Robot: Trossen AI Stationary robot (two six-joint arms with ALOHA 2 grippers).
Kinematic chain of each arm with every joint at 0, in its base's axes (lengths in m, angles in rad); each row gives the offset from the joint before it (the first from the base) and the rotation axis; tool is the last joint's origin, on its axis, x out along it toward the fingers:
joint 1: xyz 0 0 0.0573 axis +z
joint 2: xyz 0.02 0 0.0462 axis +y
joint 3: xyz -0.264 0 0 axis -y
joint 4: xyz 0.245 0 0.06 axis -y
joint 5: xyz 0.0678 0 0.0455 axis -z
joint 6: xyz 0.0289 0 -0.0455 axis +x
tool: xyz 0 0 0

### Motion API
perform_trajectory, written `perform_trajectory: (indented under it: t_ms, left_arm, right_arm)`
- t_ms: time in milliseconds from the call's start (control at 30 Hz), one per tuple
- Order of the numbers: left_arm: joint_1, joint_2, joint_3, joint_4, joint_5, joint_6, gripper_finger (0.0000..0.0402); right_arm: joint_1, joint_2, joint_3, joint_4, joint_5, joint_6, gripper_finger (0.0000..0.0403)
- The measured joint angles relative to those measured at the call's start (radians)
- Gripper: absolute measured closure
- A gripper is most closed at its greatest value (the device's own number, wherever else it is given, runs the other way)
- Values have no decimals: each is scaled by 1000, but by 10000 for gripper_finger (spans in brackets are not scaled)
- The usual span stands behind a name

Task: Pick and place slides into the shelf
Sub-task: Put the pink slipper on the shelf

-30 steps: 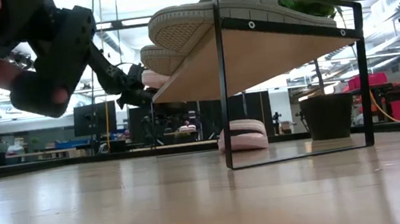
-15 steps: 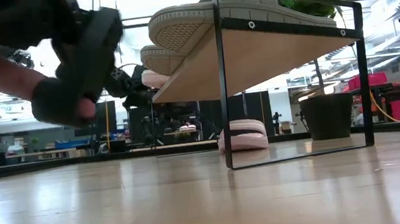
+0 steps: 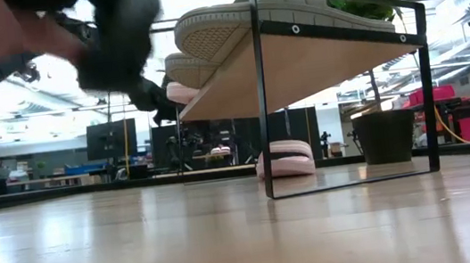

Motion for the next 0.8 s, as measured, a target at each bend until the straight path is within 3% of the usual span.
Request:
perform_trajectory:
  t_ms: [67, 200, 333, 467, 667, 800]
  left_arm:
    - [29, -51, -29, -7, 38, -13, 234]
    - [68, -218, -199, -18, -33, 69, 280]
    - [77, -470, -461, -5, -110, 148, 339]
    - [10, -750, -779, 17, -266, 197, 391]
    - [-148, -1125, -1142, 141, -568, 116, 378]
    - [-256, -1320, -1282, 139, -675, 99, 384]
  right_arm:
    - [0, -3, 0, 0, -4, -1, 206]
    - [0, -12, 0, -2, -4, -11, 206]
    - [0, -17, 0, -3, -4, -45, 206]
    - [0, -17, 0, -4, -9, -59, 206]
    - [0, -17, 0, -5, -43, -84, 206]
    - [0, -17, 0, -7, -50, -87, 206]
